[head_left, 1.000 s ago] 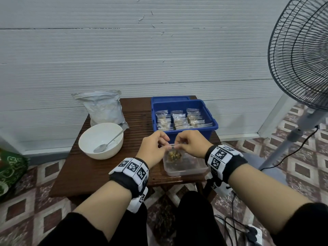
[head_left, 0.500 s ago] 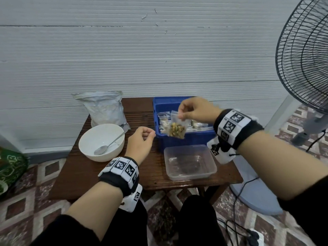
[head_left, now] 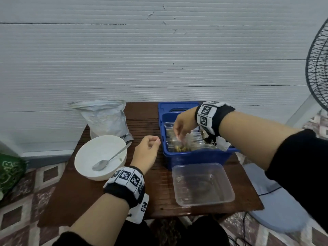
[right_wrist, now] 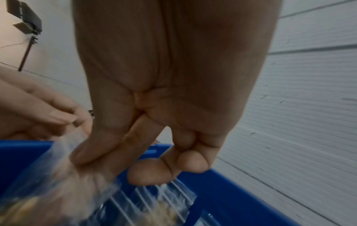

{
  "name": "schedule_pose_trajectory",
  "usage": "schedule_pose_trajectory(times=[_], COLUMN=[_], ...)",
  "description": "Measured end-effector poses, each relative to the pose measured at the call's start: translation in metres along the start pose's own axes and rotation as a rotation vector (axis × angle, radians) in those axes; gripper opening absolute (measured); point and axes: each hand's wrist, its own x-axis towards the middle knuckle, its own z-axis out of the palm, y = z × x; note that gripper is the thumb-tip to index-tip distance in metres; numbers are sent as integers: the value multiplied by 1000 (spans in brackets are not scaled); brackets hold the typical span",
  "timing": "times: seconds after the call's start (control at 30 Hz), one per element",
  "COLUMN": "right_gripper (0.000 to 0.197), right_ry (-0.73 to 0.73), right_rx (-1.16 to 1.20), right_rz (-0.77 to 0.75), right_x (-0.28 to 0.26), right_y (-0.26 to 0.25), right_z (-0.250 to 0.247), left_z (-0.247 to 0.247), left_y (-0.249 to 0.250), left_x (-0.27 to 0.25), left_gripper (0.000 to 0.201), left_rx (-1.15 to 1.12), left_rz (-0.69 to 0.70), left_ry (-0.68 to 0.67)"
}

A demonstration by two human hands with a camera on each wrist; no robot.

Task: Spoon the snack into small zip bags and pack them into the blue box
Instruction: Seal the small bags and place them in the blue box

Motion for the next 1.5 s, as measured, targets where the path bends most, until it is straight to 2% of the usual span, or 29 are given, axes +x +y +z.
schedule_pose_trajectory(times=[0.1, 0.23, 0.43, 0.53, 0.67, 0.9, 0.97, 1.13, 1.27, 1.37, 1.5], right_gripper=[14, 7, 13, 4, 16, 19, 24, 20, 21, 25, 24], right_ry=[-114, -200, -221, -208, -208, -44, 66, 380, 604, 655, 666], right_rx=[-9, -14, -75, -100, -18, 103, 129, 363, 472, 494, 557], right_rz=[-11, 7, 63, 79, 80, 84, 107, 180, 290, 352, 398], right_x=[19, 39, 56, 56, 46, 16, 6, -20, -31, -27, -1], right_y=[0, -1, -3, -4, 0, 18, 27, 66, 106, 136, 177], right_z=[3, 6, 12, 13, 9, -2, -7, -30, -56, -75, -87], left_z=[4, 6, 8, 8, 7, 4, 1, -11, -19, -16, -5], left_y=[-4, -7, -12, -14, -10, 3, 8, 43, 81, 97, 92], left_x=[11, 20, 25, 26, 25, 33, 42, 73, 124, 170, 226], left_gripper=[10, 11, 11, 12, 12, 14, 16, 27, 38, 38, 44], left_rx=[-30, -43, -47, -50, -46, 33, 87, 239, 346, 397, 485], left_rz=[-27, -46, -72, -92, -77, -49, -52, 0, 35, 23, -17], left_ry=[-2, -14, -43, -51, -57, -41, -30, 1, -81, -153, -195])
